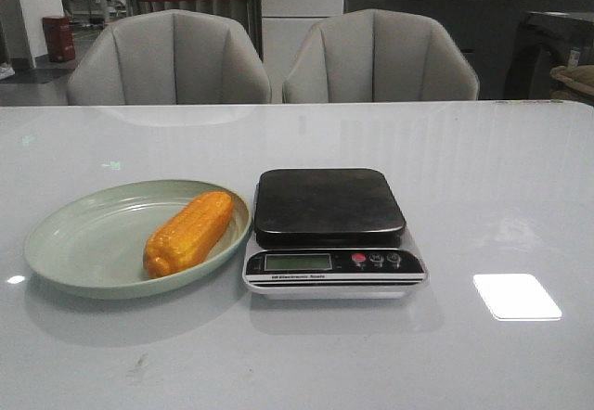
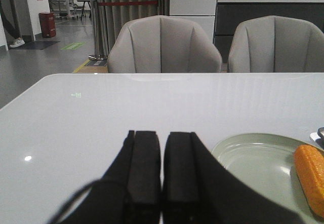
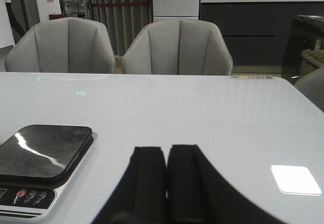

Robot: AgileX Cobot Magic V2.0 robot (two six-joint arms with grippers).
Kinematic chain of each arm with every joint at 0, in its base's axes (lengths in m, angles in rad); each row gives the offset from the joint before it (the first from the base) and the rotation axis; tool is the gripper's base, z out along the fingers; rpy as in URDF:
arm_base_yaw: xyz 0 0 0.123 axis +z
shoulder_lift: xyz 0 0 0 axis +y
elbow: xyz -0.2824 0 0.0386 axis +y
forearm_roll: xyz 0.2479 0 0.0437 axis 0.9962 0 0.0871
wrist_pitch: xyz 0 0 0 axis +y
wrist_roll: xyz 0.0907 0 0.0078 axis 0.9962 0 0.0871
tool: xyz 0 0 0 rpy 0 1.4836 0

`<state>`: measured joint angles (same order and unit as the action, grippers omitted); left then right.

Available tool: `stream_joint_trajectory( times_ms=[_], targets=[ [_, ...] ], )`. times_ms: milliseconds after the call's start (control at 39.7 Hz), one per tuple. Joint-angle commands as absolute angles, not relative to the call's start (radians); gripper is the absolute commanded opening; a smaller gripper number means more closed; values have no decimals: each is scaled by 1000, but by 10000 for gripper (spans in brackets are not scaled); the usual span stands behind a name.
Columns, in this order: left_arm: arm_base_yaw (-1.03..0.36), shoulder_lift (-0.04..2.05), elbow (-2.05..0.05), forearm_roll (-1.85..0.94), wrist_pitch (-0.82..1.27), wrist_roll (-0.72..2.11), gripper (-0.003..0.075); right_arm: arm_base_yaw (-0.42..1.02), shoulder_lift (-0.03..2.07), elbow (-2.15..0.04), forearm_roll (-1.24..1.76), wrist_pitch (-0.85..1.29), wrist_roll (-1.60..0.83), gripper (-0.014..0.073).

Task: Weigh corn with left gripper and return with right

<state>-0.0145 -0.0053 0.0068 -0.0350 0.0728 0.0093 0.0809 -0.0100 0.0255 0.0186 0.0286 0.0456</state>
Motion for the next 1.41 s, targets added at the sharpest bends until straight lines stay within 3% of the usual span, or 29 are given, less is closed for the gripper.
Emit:
stream_joint_trajectory(
  times_ms=[0, 857, 1134, 1386],
  targets=[
    [-13, -26, 38, -42, -13, 0, 113, 82, -28, 36, 18, -47, 40, 142],
    [-13, -26, 38, -42, -29, 0, 113, 82, -28, 36, 18, -47, 40, 142],
    [-13, -22, 15, -44, -262, 0, 113, 82, -28, 36, 18, -47, 40, 142],
    [-13, 155, -232, -40, -29, 12, 113, 82, -28, 36, 18, -47, 40, 142]
  ],
)
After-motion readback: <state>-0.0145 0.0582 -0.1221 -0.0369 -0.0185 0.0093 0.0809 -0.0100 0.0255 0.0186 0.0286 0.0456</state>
